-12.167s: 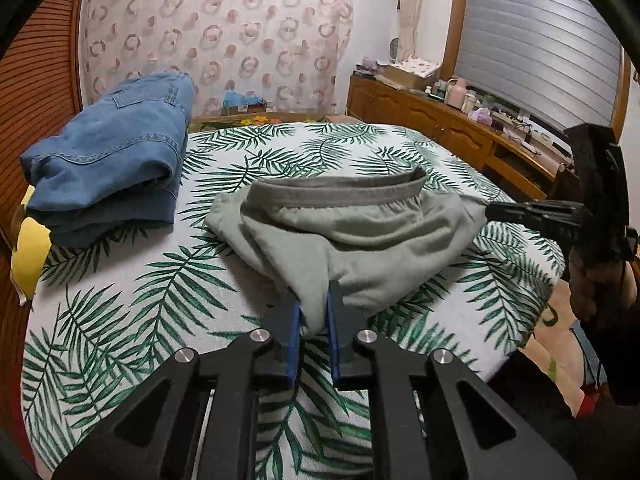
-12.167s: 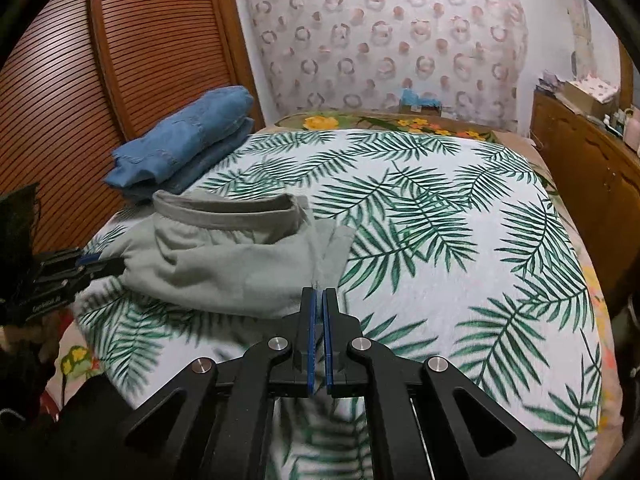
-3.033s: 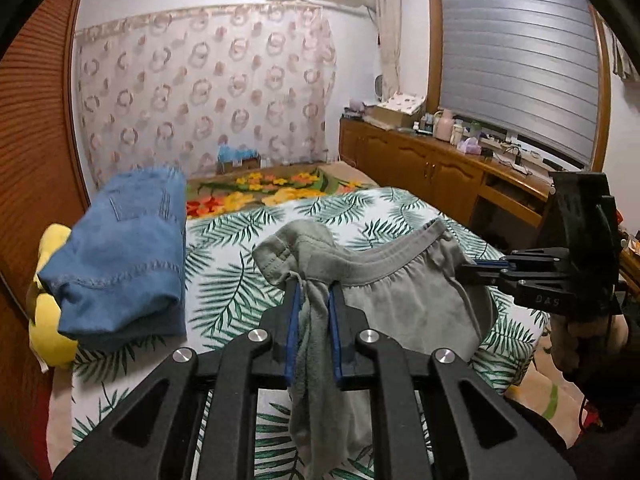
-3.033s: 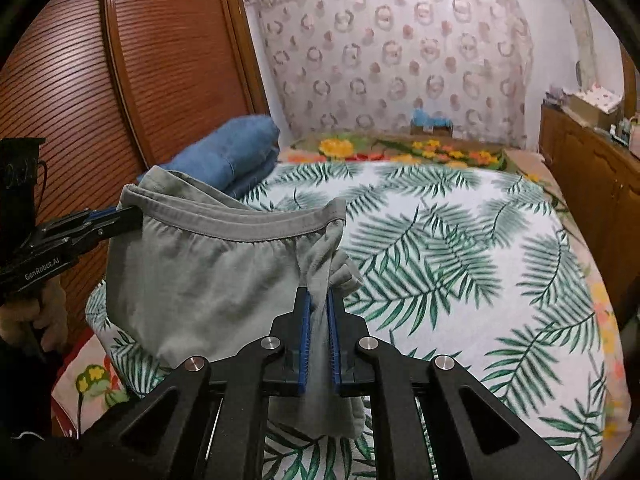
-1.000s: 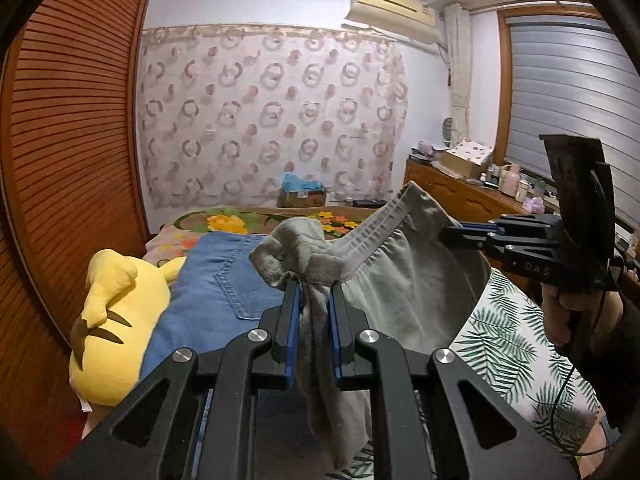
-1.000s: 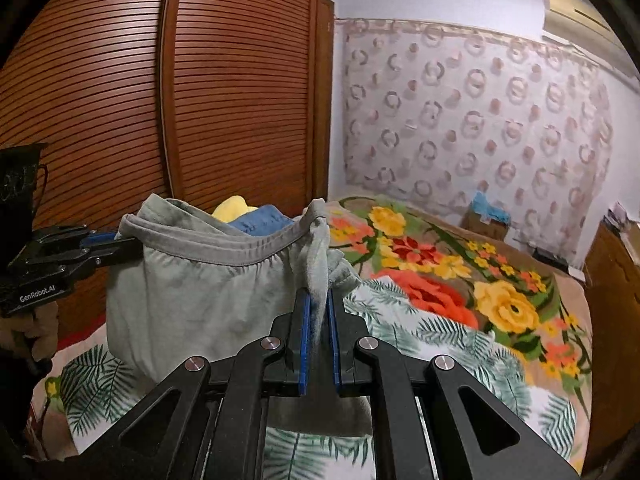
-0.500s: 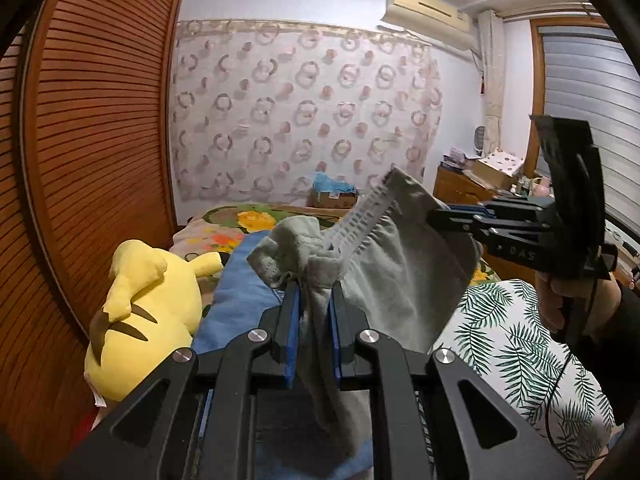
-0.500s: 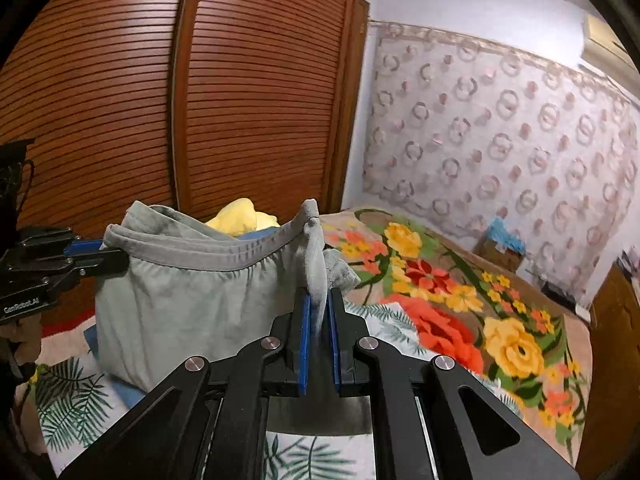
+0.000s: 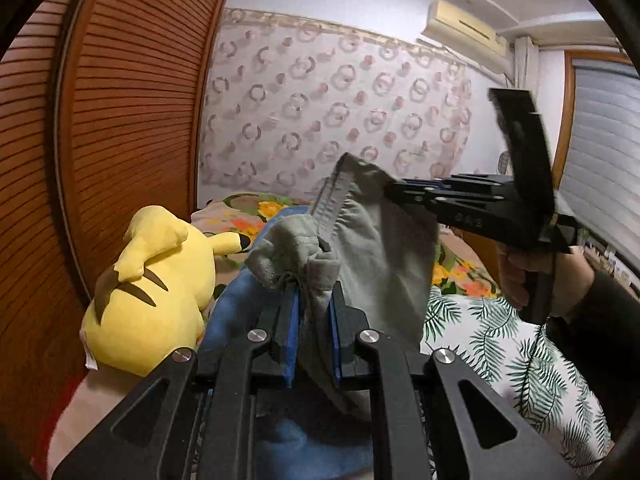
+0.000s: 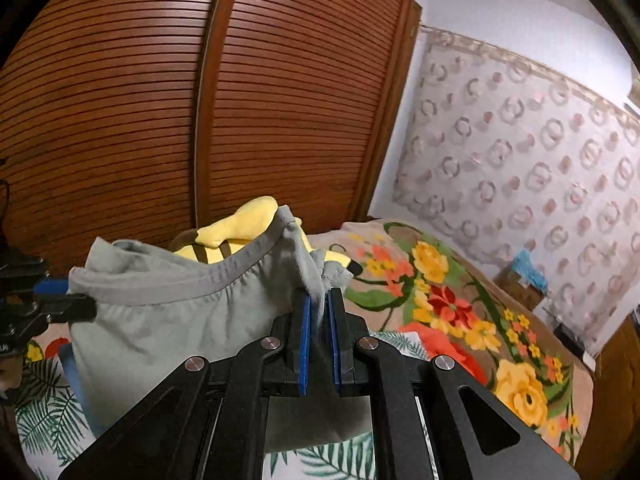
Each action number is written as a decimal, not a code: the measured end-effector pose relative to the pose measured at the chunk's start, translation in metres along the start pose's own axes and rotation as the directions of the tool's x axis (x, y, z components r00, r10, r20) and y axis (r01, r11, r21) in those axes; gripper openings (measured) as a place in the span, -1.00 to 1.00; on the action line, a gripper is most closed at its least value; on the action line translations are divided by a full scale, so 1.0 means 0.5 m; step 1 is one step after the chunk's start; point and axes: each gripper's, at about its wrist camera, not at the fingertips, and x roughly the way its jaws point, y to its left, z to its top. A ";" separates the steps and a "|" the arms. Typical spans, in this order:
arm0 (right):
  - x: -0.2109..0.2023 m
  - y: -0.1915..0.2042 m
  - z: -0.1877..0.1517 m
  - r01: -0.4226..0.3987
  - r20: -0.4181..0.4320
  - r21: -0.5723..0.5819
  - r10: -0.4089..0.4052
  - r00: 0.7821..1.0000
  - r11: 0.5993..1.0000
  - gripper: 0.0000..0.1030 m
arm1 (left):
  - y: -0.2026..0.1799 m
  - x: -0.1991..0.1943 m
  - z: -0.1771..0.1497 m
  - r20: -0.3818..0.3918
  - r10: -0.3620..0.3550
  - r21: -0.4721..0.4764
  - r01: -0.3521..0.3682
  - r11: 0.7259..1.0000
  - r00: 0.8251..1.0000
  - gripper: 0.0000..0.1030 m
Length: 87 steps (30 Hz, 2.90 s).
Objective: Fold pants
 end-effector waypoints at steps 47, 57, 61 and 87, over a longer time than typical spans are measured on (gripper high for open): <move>0.073 -0.056 -0.030 -0.033 -0.126 0.163 0.054 0.991 0.986 -0.42 | 0.037 0.049 -0.072 -0.111 0.100 -0.057 -0.107 0.993 0.989 0.43; 0.041 -0.035 -0.031 -0.028 -0.113 0.206 0.052 0.992 0.978 -0.28 | 0.027 0.041 -0.066 -0.132 0.146 -0.032 -0.151 0.988 0.980 0.45; -0.007 -0.007 -0.040 -0.027 -0.105 0.217 0.051 0.993 0.976 -0.28 | 0.018 0.019 -0.063 -0.118 0.165 -0.013 -0.168 0.986 0.979 0.45; -0.320 0.139 -0.133 0.084 -0.042 0.334 -0.075 0.996 0.939 0.42 | -0.078 -0.161 -0.073 -0.073 0.084 0.101 -0.076 0.992 0.994 0.99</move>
